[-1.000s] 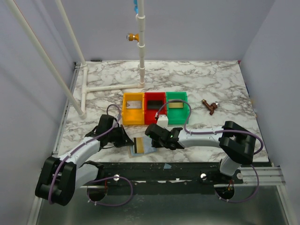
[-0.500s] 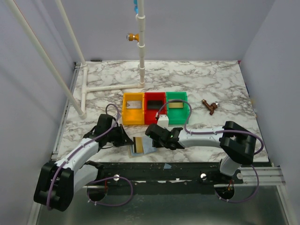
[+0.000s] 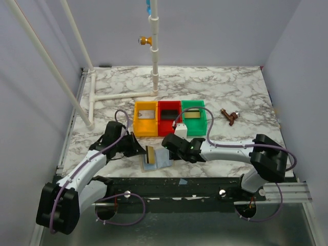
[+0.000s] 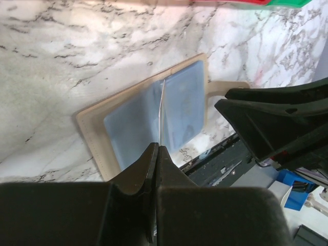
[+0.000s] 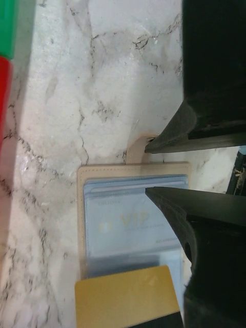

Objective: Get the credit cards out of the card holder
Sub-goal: Place the credit card in the storage box, then close the card holder at the corner of the board.

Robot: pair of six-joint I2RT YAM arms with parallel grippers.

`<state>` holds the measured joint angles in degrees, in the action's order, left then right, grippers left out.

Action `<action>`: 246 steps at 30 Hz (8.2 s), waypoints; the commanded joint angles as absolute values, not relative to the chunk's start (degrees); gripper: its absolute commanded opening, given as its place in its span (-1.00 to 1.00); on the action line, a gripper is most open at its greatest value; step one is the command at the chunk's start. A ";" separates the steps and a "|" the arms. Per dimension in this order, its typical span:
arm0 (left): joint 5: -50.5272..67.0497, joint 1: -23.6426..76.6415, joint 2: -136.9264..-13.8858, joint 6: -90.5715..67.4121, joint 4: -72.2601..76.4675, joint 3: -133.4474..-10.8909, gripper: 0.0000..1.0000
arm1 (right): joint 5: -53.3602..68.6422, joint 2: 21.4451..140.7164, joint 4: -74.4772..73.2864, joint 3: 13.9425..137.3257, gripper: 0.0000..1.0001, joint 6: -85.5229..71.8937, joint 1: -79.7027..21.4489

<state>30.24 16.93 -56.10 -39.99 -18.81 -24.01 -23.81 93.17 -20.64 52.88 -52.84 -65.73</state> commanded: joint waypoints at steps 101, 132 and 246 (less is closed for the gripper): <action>49.35 13.10 -49.28 -38.77 -17.52 -37.62 -0.07 | -26.73 70.46 1.34 44.83 -0.99 26.54 -46.00; 51.19 13.10 -48.39 -38.85 -16.53 -37.05 -0.07 | -13.06 90.26 17.62 42.44 -0.99 51.35 -36.25; 13.62 26.10 -50.03 -45.45 -17.34 -21.77 -0.12 | -11.28 75.57 -5.10 45.06 1.00 -38.71 -62.05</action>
